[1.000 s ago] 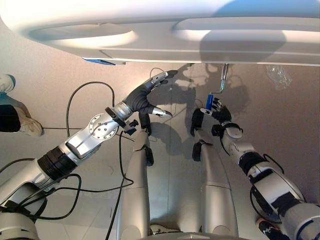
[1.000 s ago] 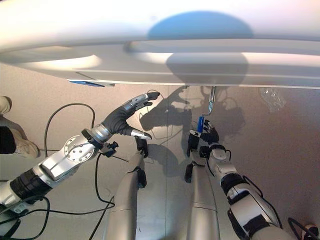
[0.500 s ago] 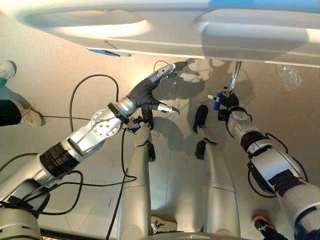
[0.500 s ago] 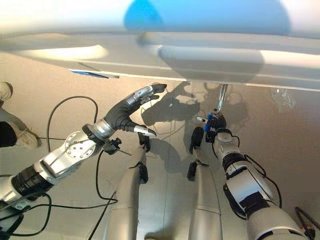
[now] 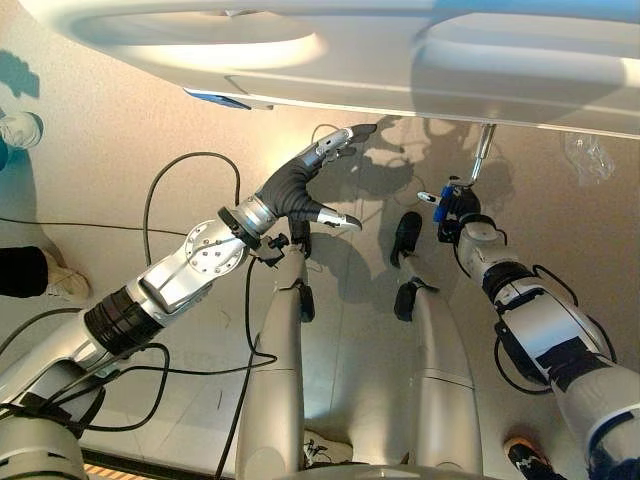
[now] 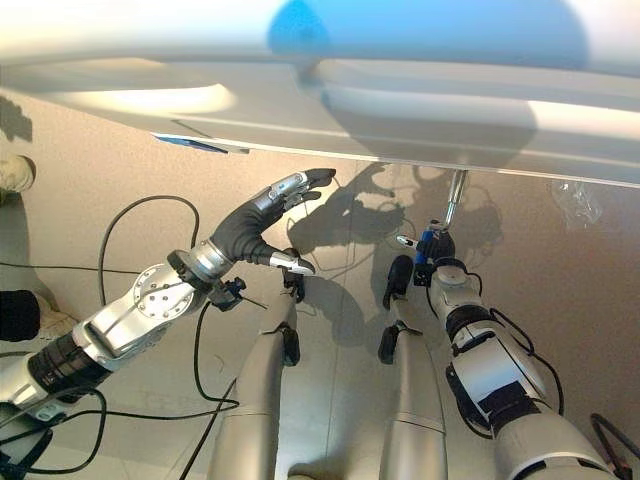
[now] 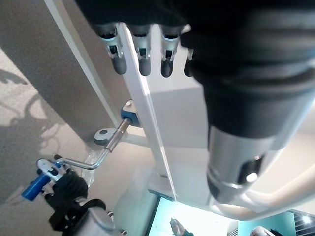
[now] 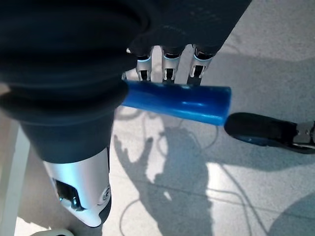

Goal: Raise the hospital bed

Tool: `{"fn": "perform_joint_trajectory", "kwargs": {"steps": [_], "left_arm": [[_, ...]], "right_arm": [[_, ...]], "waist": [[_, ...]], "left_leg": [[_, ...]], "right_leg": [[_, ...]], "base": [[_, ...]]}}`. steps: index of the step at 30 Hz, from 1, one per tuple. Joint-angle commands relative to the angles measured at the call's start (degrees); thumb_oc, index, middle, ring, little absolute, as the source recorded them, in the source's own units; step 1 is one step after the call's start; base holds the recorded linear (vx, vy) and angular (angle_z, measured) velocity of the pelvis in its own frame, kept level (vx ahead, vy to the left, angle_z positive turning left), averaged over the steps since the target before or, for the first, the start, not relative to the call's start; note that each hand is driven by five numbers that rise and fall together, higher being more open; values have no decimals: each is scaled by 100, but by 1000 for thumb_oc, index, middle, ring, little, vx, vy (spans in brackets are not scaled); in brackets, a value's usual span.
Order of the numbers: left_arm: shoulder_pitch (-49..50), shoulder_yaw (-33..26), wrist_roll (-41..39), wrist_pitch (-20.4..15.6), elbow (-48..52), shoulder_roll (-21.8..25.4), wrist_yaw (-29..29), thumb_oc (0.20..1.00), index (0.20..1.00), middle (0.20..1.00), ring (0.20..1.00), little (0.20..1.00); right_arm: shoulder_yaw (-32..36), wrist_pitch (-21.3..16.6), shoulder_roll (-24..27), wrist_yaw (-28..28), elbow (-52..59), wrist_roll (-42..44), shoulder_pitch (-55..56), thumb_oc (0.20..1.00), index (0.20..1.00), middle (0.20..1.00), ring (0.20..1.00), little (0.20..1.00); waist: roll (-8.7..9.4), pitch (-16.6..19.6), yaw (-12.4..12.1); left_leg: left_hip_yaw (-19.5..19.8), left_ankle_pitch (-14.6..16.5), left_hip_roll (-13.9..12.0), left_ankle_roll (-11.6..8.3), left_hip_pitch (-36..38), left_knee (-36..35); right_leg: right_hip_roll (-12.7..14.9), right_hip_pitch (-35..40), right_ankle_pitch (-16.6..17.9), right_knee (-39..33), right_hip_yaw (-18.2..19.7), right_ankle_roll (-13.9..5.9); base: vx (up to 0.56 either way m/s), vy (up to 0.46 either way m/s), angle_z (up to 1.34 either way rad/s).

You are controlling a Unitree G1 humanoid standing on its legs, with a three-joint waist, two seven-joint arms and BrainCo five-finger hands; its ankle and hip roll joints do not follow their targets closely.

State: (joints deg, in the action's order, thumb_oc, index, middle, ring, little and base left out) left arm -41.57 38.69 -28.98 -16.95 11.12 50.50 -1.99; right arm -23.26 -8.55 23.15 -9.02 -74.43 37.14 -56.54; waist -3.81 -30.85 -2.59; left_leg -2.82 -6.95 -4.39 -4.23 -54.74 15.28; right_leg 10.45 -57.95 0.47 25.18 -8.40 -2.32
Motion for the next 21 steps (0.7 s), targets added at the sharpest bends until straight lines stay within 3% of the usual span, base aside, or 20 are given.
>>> {"fn": "perform_joint_trajectory", "kwargs": {"steps": [1, 3, 4, 15, 16, 17, 18, 21], "left_arm": [[224, -313, -44, -285, 934, -197, 80, 1000, 1000, 1000, 1000, 1000], [224, -313, -44, -285, 934, -197, 80, 1000, 1000, 1000, 1000, 1000], [250, -348, -14, -286, 968, -181, 22, 1000, 1000, 1000, 1000, 1000], [387, -544, 73, -246, 1045, -236, -72, 1000, 1000, 1000, 1000, 1000], [451, -521, 69, -241, 1042, -257, -73, 1000, 1000, 1000, 1000, 1000], [427, -547, 77, -239, 1044, -260, -64, 1000, 1000, 1000, 1000, 1000], [479, -525, 81, -232, 1037, -281, -62, 1000, 1000, 1000, 1000, 1000], [502, -511, 99, -211, 969, -323, -42, 1000, 1000, 1000, 1000, 1000]], "right_arm": [[-41, 2, 224, 53, 152, -90, 34, 1000, 1000, 1000, 1000, 1000], [-41, 2, 224, 53, 152, -90, 34, 1000, 1000, 1000, 1000, 1000], [-122, 46, 183, 104, 87, -254, 13, 200, 200, 200, 200, 200], [-200, 35, -123, 198, 175, -352, 307, 200, 200, 200, 200, 200], [-220, 37, -155, 212, 186, -366, 396, 200, 200, 200, 200, 200], [-214, 30, -154, 198, 209, -375, 366, 200, 200, 200, 200, 200], [-214, 32, -171, 199, 211, -392, 433, 200, 200, 200, 200, 200], [-251, 11, -163, 204, 316, -443, 474, 200, 200, 200, 200, 200]], "waist": [[-439, 106, 65], [-439, 106, 65], [-466, 106, 62], [-475, 106, 86], [-479, 106, 81], [-490, 106, 83], [-495, 106, 73], [-507, 106, 56]], "left_leg": [[-23, 307, 186, 33, -38, 207], [-23, 307, 186, 33, -38, 207], [-17, 318, 164, 36, -99, 235], [26, 321, 172, 55, -295, 319], [58, 501, 176, 22, -141, 345], [17, 322, 179, 58, -291, 320], [55, 493, 185, 25, -133, 342], [69, 493, 202, 34, -107, 337]], "right_leg": [[66, 76, 274, -334, 82, -533], [66, 76, 274, -334, 82, -533], [65, 2, 270, -291, 88, -530], [84, -152, 262, -207, 79, -544], [83, -16, 88, -146, 118, -596], [89, -143, 250, -204, 82, -547], [87, -5, 79, -141, 115, -598], [95, 23, 79, -133, 98, -601]], "base": [[0, 0, 0], [0, 0, 0], [0, 0, 0], [5, 1, 0], [0, 0, 0], [55, 5, 0], [0, 0, 0], [-1, 4, 1]]}}
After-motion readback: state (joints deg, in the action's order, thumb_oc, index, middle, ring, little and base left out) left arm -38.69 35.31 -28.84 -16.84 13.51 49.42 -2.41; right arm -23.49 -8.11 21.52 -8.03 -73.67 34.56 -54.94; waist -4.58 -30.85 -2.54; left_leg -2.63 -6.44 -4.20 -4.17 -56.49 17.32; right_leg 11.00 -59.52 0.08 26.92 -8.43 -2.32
